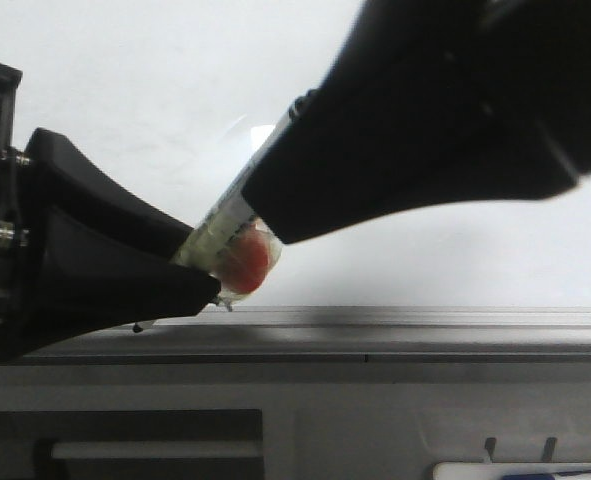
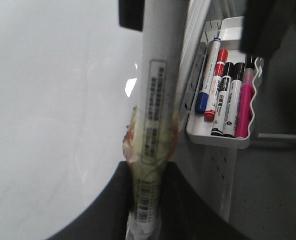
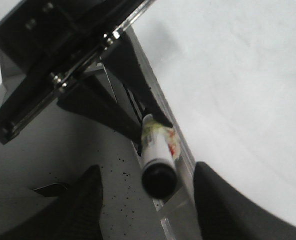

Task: Write number 3 on whiteboard

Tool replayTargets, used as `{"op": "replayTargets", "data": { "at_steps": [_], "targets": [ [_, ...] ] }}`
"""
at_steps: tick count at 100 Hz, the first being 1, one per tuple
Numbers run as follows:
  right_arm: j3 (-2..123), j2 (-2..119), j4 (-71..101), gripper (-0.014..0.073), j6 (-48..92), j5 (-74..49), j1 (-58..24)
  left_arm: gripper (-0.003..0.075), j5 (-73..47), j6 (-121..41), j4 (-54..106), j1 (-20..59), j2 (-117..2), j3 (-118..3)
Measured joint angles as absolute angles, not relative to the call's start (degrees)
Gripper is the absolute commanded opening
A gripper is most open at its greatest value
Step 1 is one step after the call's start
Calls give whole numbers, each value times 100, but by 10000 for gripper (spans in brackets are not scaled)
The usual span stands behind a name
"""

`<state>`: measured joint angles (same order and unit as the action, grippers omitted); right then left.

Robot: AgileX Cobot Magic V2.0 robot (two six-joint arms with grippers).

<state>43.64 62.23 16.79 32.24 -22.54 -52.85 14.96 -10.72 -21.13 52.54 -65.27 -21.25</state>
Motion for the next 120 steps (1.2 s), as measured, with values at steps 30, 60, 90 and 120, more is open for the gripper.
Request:
{"op": "replayTargets", "data": {
  "at_steps": [30, 60, 90, 120],
  "targets": [
    [4593, 6710, 1679, 363, 3224, -2242, -5299, -20, 1496, -1072, -2211, 5254, -6527, -2125],
    [4595, 6738, 1657, -55, 3224, -2232, -5369, 11, 1496, -1086, -2236, 5254, -6527, -2125],
    [4595, 6738, 1669, -55, 3237, -2265, -5369, 498, 1483, -1076, -1754, 5254, -6409, -2125],
    [5080, 6738, 1669, -55, 3237, -2401, -5358, 437, 645, -1076, -1225, 5254, -5375, -2125]
  ]
}}
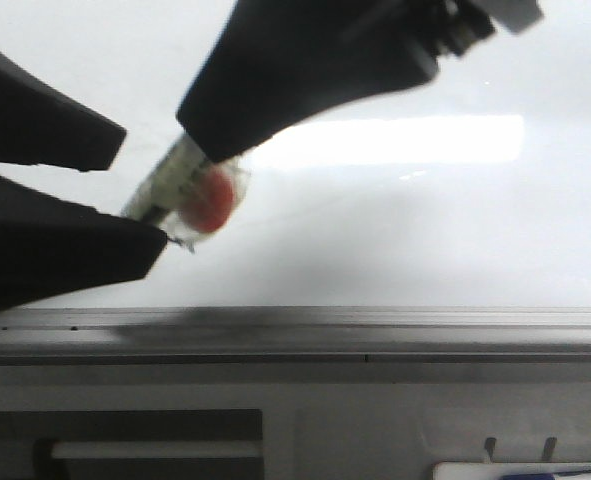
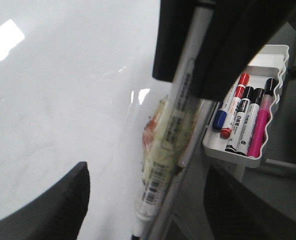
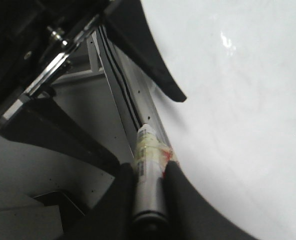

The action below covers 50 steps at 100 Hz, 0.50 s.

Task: Write number 3 on whiteboard

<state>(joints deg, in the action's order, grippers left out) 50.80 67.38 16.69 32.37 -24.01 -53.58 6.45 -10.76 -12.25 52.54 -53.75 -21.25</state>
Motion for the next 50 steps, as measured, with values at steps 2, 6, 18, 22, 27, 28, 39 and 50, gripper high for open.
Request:
{"op": "replayTargets", "data": {
  "at_steps": [2, 6, 18, 22, 27, 28, 39, 50],
  "targets": [
    [5133, 6738, 1669, -55, 3237, -2412, -5332, 437, 574, -1076, -1184, 5254, -5296, -2125],
    [5237, 6738, 1669, -55, 3237, -2432, -5286, 437, 478, -1076, -1116, 5254, -5137, -2125],
    [5528, 6738, 1669, -55, 3241, -2518, -4984, 436, 386, -1076, -1018, 5254, -4731, -2125],
    [5618, 6738, 1659, -55, 3241, -2564, -4842, 436, 386, -1065, -1007, 5254, -4624, -2125],
    [5768, 6738, 1659, -51, 3241, -2657, -4678, 436, 386, -1065, -998, 5254, -4533, -2125],
    [5787, 6738, 1659, -49, 3241, -2686, -4656, 436, 386, -1065, -998, 5254, -4531, -2125],
    [6103, 6800, 1559, -48, 3241, -2972, -4366, 435, 375, -1065, -907, 5254, -4475, -2125],
    [6328, 6948, 1408, -48, 3241, -3288, -4286, 427, 375, -1065, -771, 5211, -4487, -2125]
  ]
}}
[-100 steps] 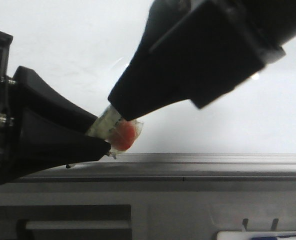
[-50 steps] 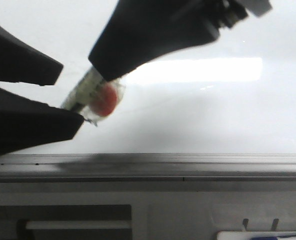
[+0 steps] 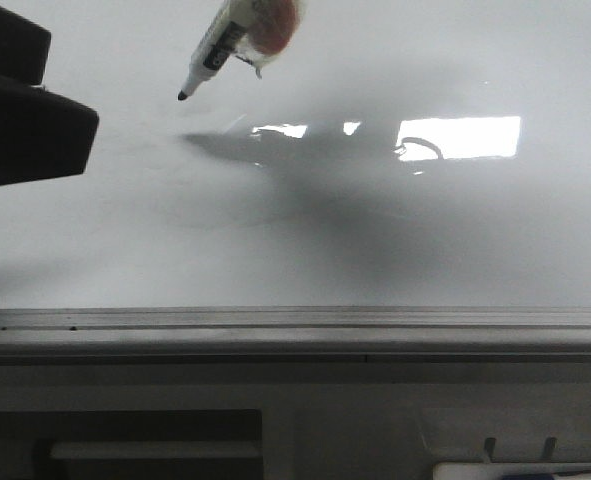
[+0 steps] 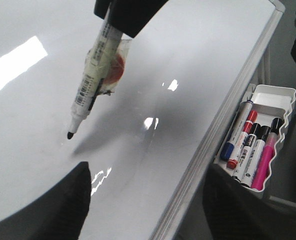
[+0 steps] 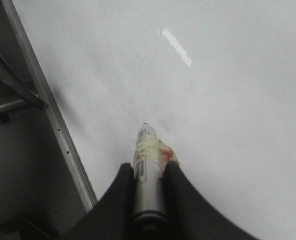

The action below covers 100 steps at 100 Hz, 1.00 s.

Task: Write number 3 on whiteboard

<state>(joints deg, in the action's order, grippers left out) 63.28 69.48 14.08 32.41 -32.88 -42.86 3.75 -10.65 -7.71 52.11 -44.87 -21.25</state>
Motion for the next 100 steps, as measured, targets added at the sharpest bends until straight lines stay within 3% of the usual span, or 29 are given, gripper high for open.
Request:
{"op": "replayTargets", "data": {
  "at_steps": [59, 100],
  "targets": [
    [6408, 7112, 1179, -48, 3222, -3374, -3946, 427, 470, -1065, -673, 5123, -4500, -2125],
    [6378, 6870, 367, -48, 2266, -3908, -3968, 427, 470, -1065, -660, 5123, -4510, -2125]
  ]
}}
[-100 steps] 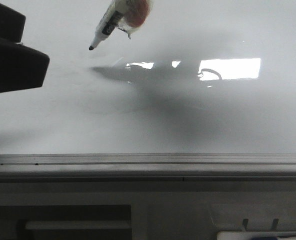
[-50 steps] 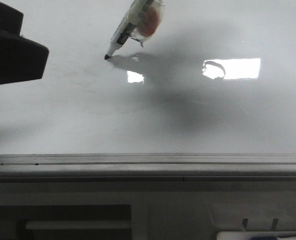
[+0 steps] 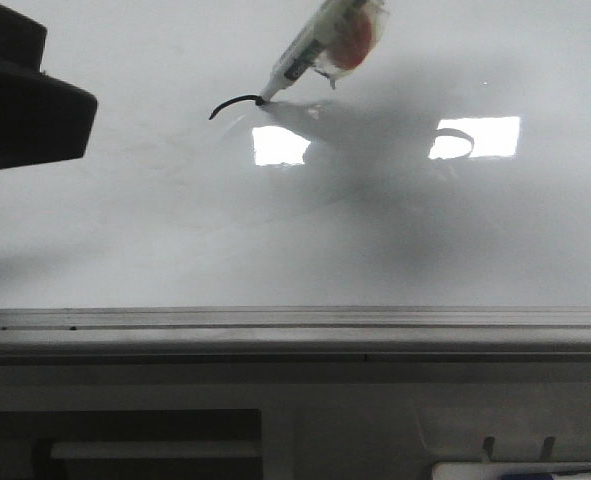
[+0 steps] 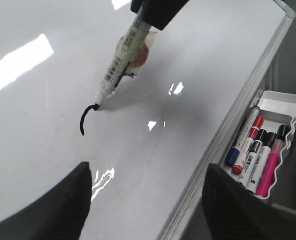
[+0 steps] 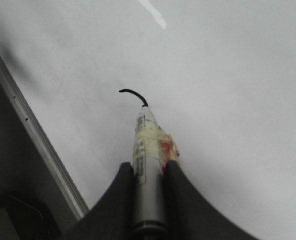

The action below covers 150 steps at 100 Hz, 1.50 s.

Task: Write number 3 on whiteboard

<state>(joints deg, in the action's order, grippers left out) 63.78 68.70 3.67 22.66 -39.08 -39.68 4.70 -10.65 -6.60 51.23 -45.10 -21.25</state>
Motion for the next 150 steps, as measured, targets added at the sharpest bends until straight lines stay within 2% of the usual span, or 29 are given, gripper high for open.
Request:
{"op": "replayTargets", "data": {
  "at_steps": [35, 61, 90, 119, 150],
  "targets": [
    [6282, 7025, 210, -48, 1897, -3970, -4301, 427, 470, -1065, -660, 5123, -4510, -2125],
    [6272, 6860, 0, -48, 1714, -4578, -4438, 427, 470, -1065, -660, 5123, -4510, -2125],
    [6248, 7372, 151, -48, 1701, -4177, -4808, 427, 470, -1065, -660, 5123, -4510, -2125],
    [6248, 6916, 335, -48, 1701, -4167, -4861, 427, 470, -1065, -660, 5146, -4517, -2125],
    [6239, 6912, 409, -48, 1697, -4167, -5487, 427, 788, -1065, -746, 5251, -5179, -2125]
  ]
}}
